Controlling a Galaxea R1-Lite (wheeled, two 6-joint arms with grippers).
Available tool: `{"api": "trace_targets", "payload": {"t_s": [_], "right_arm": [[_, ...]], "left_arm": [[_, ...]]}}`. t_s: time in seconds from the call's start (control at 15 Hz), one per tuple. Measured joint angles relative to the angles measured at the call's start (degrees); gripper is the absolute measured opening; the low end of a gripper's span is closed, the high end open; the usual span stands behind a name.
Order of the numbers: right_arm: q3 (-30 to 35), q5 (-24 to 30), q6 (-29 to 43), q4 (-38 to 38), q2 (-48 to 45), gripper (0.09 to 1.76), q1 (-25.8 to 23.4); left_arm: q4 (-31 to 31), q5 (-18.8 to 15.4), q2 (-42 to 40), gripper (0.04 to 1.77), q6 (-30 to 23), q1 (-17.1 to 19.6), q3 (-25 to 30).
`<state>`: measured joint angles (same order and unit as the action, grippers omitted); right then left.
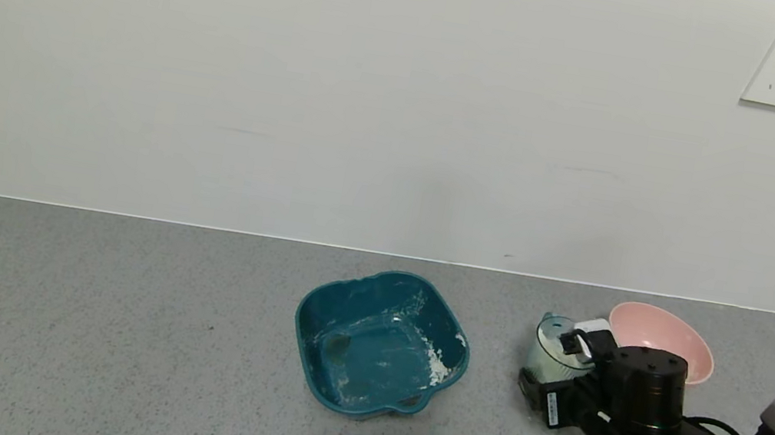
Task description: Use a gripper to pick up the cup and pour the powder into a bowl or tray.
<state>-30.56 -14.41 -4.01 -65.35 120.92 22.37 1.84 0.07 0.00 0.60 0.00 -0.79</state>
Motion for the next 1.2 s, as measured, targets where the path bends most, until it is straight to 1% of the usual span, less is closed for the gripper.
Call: {"api": "trace_targets", "payload": {"t_s": [0.53,0.8,1.07,1.2], "right_arm": [[8.0,-0.1,0.0,0.0,-6.9,1.69,0.4],[13.1,-1.8,0.0,-0.3,-11.8,1.70,0.5],[17.6,-2.0,0.0,-0.4,-16.4,1.70,0.3],[19.3,-3.3,0.0,-0.3,-19.0,1.70,0.4]], "left_arm": [[0.0,0.0,0.0,1.72,0.0,0.0,0.0],[0.0,0.0,0.0,1.72,0.0,0.0,0.0],[0.0,0.0,0.0,1.72,0.0,0.0,0.0],[0.0,0.0,0.0,1.72,0.0,0.0,0.0]]}}
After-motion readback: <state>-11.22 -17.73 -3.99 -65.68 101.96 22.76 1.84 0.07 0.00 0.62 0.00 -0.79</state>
